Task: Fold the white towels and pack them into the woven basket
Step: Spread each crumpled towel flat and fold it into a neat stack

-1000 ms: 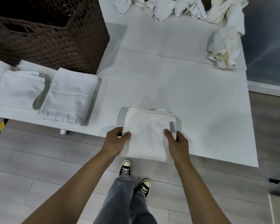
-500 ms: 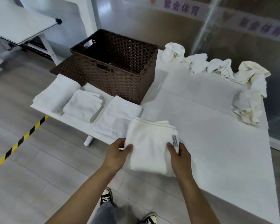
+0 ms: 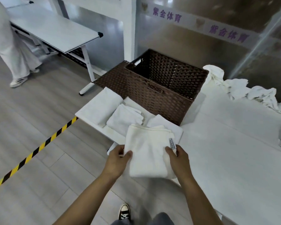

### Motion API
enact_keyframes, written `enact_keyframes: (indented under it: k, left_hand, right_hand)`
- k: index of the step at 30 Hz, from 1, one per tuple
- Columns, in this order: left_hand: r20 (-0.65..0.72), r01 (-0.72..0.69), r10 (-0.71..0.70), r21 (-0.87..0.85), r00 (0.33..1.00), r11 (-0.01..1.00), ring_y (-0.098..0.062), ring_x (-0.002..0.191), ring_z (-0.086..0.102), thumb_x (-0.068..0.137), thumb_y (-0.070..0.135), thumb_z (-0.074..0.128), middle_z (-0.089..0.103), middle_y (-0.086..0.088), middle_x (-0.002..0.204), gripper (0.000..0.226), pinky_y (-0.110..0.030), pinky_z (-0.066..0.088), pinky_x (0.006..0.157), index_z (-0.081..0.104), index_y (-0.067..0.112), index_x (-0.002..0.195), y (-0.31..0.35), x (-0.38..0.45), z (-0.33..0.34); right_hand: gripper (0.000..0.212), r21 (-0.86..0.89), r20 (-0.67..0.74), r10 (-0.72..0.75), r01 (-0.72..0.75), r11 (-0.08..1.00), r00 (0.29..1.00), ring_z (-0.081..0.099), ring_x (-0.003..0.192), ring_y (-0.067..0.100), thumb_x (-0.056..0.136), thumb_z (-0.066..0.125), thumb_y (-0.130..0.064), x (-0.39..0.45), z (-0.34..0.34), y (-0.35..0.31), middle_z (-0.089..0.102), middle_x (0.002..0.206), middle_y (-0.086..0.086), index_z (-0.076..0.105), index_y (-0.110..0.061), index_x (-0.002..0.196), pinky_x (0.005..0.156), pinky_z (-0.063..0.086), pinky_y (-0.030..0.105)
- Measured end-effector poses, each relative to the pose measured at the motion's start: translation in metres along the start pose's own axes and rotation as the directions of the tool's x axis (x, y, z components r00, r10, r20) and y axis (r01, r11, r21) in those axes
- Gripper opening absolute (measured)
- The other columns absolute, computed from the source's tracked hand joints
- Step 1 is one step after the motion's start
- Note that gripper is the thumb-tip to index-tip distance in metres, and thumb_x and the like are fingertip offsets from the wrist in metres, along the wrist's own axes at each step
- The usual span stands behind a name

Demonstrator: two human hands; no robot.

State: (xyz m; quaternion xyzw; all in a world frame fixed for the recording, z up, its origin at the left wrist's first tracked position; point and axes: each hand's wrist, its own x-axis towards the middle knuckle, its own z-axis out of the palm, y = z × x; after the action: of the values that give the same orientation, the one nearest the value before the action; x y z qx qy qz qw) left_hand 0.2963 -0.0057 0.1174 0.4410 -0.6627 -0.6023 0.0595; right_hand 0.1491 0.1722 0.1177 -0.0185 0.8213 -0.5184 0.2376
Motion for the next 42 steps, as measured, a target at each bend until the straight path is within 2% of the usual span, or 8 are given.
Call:
enact_keyframes:
  k: [10, 15, 22, 28, 31, 36, 39, 42]
  left_hand:
    - [-0.018, 0.198, -0.204, -0.168, 0.979, 0.966, -0.036, 0.098, 0.068, 0.093, 0.015, 0.063, 0.069, -0.019, 0.105, 0.011, -0.051, 0.057, 0.086, 0.063, 0.006, 0.098, 0.003, 0.054, -0.035]
    - [-0.042, 0.226, -0.234, -0.142, 0.971, 0.964, -0.026, 0.078, 0.065, 0.092, 0.012, 0.067, 0.067, -0.029, 0.104, 0.025, -0.04, 0.057, 0.074, 0.059, -0.007, 0.106, -0.001, 0.095, -0.035]
    - [-0.143, 0.257, -0.274, -0.127, 0.951, 0.958, -0.034, 0.09, 0.071, 0.089, 0.025, 0.073, 0.071, -0.014, 0.098, 0.022, -0.053, 0.058, 0.081, 0.062, 0.008, 0.099, 0.001, 0.162, -0.027]
    - [-0.28, 0.34, -0.344, -0.065, 0.896, 0.938, -0.021, 0.086, 0.066, 0.09, 0.032, 0.072, 0.068, -0.002, 0.096, 0.028, -0.038, 0.054, 0.071, 0.055, 0.013, 0.103, -0.008, 0.198, -0.016]
    - [-0.51, 0.246, -0.137, 0.155, 0.85, 0.957, -0.019, 0.101, 0.057, 0.083, 0.033, 0.079, 0.058, 0.004, 0.115, 0.054, -0.033, 0.049, 0.083, 0.047, 0.019, 0.125, -0.006, 0.21, -0.02]
    - [-0.364, 0.042, 0.397, 0.78, 0.842, 0.625, -0.037, 0.125, 0.046, 0.077, 0.021, 0.082, 0.045, -0.014, 0.145, 0.074, -0.047, 0.039, 0.106, 0.047, 0.018, 0.143, -0.014, 0.218, -0.018]
    - [-0.086, -0.068, 0.37, 0.921, 0.925, 0.384, -0.045, 0.137, 0.041, 0.081, 0.021, 0.079, 0.045, -0.015, 0.151, 0.069, -0.053, 0.034, 0.112, 0.051, 0.025, 0.143, -0.027, 0.232, -0.018]
    - [-0.037, -0.084, 0.286, 0.913, 0.958, 0.398, -0.046, 0.149, 0.024, 0.099, 0.039, 0.053, 0.034, -0.014, 0.16, 0.053, -0.058, 0.027, 0.119, 0.044, 0.027, 0.15, -0.036, 0.238, -0.018]
  right_hand:
    - [0.009, -0.258, 0.182, -0.115, 0.16, 0.953, 0.976, 0.064, 0.084, 0.015, 0.094, 0.067, -0.028, 0.082, 0.064, -0.054, 0.069, 0.089, -0.005, 0.067, -0.021, 0.098, 0.068, 0.045, 0.026]
    - [0.013, -0.328, 0.293, -0.195, 0.289, 0.899, 0.936, 0.064, 0.087, 0.018, 0.094, 0.068, -0.026, 0.142, 0.1, -0.083, 0.067, 0.088, -0.009, 0.068, -0.024, 0.107, 0.076, 0.05, 0.034]
    - [0.017, -0.354, 0.435, -0.22, 0.39, 0.85, 0.873, 0.064, 0.089, 0.025, 0.094, 0.067, -0.021, 0.232, 0.156, -0.107, 0.07, 0.092, 0.0, 0.07, -0.021, 0.11, 0.076, 0.049, 0.033]
    - [0.021, -0.401, 0.461, -0.266, 0.466, 0.788, 0.847, 0.064, 0.094, 0.029, 0.091, 0.07, -0.026, 0.283, 0.202, -0.089, 0.073, 0.1, 0.002, 0.069, -0.022, 0.111, 0.083, 0.053, 0.039]
    - [0.028, -0.51, 0.474, -0.272, 0.513, 0.691, 0.838, 0.063, 0.099, 0.033, 0.091, 0.069, -0.031, 0.298, 0.223, -0.074, 0.07, 0.108, 0.008, 0.062, -0.021, 0.116, 0.087, 0.052, 0.045]
    - [0.055, -0.683, 0.401, -0.528, 0.629, 0.372, 0.748, 0.057, 0.106, 0.03, 0.08, 0.079, -0.02, 0.291, 0.229, -0.052, 0.063, 0.12, 0.008, 0.058, -0.021, 0.131, 0.087, 0.04, 0.044]
    - [0.047, -0.556, 0.501, -0.676, 0.799, 0.228, 0.541, 0.058, 0.113, 0.027, 0.086, 0.071, -0.01, 0.284, 0.238, -0.048, 0.063, 0.128, 0.005, 0.063, -0.022, 0.131, 0.093, 0.042, 0.042]
    - [0.041, -0.472, 0.631, -0.587, 0.851, 0.23, 0.508, 0.052, 0.133, 0.024, 0.098, 0.058, -0.029, 0.279, 0.238, -0.032, 0.058, 0.143, 0.004, 0.059, -0.023, 0.139, 0.109, 0.04, 0.046]
